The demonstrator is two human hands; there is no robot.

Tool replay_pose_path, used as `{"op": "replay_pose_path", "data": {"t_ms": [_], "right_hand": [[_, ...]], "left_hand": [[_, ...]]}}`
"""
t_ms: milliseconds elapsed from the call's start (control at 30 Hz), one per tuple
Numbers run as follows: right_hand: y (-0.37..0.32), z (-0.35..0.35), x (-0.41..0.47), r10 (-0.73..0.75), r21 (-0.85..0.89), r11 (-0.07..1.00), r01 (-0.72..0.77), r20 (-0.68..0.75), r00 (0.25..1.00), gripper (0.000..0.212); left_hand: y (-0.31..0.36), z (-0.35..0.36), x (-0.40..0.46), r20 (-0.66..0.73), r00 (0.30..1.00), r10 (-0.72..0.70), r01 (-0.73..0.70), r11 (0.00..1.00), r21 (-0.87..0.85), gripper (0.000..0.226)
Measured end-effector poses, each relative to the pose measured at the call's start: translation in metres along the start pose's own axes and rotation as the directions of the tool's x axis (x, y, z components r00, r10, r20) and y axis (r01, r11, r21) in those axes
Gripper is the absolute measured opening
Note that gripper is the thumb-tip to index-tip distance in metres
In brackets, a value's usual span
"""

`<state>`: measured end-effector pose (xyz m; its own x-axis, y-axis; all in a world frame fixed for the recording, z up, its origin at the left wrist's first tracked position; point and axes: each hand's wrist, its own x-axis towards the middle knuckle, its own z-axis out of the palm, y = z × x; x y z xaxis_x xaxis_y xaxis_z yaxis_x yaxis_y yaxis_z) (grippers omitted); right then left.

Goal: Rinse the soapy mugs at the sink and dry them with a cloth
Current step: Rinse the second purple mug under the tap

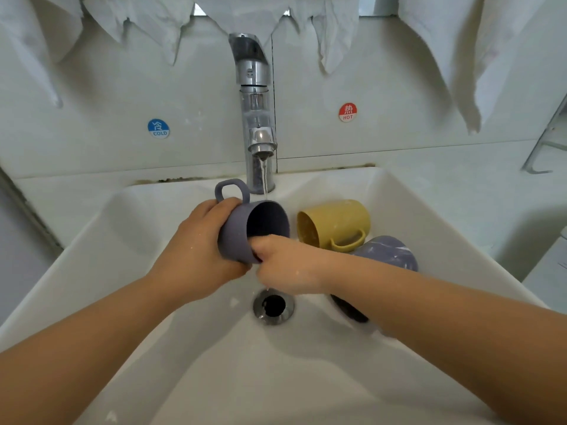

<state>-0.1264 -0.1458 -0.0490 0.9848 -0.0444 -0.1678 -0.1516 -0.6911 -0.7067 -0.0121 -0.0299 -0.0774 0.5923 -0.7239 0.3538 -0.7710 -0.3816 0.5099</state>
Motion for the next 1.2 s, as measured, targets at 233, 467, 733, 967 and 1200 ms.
{"op": "replay_pose_path", "data": {"t_ms": [233, 467, 733, 967, 1200], "right_hand": [[0.029, -0.018, 0.006, -0.251, -0.912, 0.396, 0.103, 0.000, 0.968, 0.052], [0.011, -0.001, 0.004, 0.016, -0.547, 0.835, -0.056, -0.077, 0.997, 0.051], [-0.004, -0.002, 0.009, 0.176, 0.535, 0.824, -0.185, 0.069, 0.982, 0.024], [0.003, -0.007, 0.012, 0.161, 0.769, 0.611, -0.187, 0.110, 0.981, 0.057], [0.009, -0.007, 0.000, -0.019, -0.376, 0.927, 0.002, -0.042, 0.999, 0.039]], "left_hand": [[0.003, -0.008, 0.003, 0.099, 0.995, 0.008, 0.006, 0.991, -0.136, 0.077], [-0.006, -0.011, 0.004, 0.089, 0.996, 0.004, 0.000, 0.999, -0.042, 0.080], [0.006, 0.002, -0.003, 0.016, 1.000, -0.008, 0.006, 0.997, 0.079, 0.092], [0.012, 0.009, -0.003, -0.006, 1.000, 0.005, -0.004, 0.997, 0.083, 0.093], [0.001, -0.011, 0.008, 0.056, 0.998, -0.039, 0.040, 0.999, -0.023, 0.081]]}}
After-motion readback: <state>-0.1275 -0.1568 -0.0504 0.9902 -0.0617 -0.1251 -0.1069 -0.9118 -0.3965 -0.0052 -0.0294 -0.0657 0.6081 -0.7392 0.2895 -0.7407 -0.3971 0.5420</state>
